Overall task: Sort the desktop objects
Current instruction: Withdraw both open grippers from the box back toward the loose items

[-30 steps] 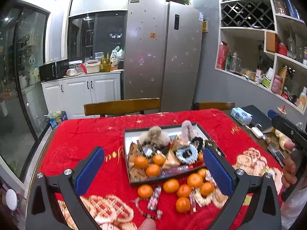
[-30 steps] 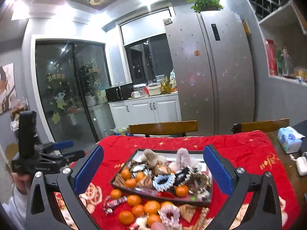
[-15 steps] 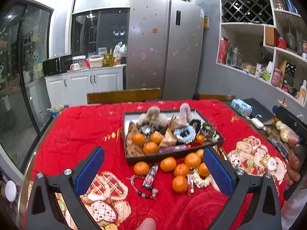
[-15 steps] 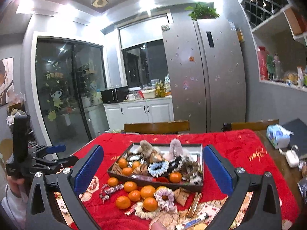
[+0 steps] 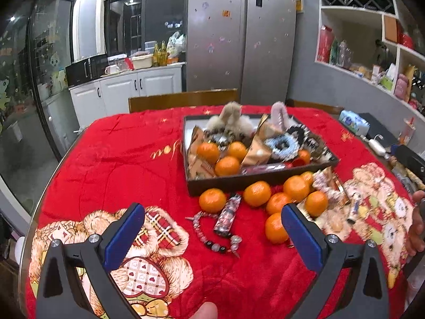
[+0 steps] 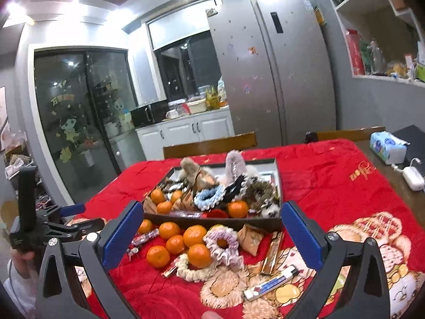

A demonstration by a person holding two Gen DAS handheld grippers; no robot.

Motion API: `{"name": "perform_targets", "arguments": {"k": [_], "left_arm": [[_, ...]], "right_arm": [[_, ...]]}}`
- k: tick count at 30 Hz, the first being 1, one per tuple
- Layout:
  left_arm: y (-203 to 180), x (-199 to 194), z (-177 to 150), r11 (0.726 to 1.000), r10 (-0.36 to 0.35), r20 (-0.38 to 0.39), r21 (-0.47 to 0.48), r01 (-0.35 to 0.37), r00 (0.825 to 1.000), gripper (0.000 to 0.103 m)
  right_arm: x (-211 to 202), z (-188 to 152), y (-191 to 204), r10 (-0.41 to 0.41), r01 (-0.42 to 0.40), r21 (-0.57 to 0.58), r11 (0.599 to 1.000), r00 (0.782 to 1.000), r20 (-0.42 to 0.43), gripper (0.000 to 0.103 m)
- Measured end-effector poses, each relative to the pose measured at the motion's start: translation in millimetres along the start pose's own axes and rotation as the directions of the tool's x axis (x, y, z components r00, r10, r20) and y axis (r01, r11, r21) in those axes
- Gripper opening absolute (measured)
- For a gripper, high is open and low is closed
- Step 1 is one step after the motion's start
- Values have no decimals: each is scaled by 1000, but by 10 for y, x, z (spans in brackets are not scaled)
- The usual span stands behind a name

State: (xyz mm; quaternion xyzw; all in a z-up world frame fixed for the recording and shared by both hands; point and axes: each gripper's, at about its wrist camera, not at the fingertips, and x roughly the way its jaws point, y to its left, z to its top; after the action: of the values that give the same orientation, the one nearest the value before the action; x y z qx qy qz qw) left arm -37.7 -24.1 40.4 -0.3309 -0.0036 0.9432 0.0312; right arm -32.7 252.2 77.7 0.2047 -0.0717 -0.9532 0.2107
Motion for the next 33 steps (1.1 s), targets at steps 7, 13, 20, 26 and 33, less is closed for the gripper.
{"name": "perform_targets", "arguments": {"k": [7, 13, 20, 26, 33], "left_arm": [[8, 291, -107, 999, 49, -68, 15, -48, 996, 103], [-13, 520, -213, 999, 44, -135, 29, -40, 990, 103], [20, 752, -302, 998, 53, -187, 44, -46, 981, 103], [54, 938, -366, 999, 41, -235, 35, -34, 971, 103], [52, 1066, -412, 1000, 18, -260, 17, -14, 965, 103]], "right_arm": [[163, -193, -11, -31, 30, -5, 1000, 998, -60, 103], [321, -307, -70, -34, 35, 8, 999, 993, -114, 103], [443, -390, -89, -41, 41, 0, 999, 987, -158, 103], [549, -465, -87, -47, 44, -20, 999, 979, -198, 102], [673, -546, -104, -56, 46, -46, 998, 969, -241, 94]]}}
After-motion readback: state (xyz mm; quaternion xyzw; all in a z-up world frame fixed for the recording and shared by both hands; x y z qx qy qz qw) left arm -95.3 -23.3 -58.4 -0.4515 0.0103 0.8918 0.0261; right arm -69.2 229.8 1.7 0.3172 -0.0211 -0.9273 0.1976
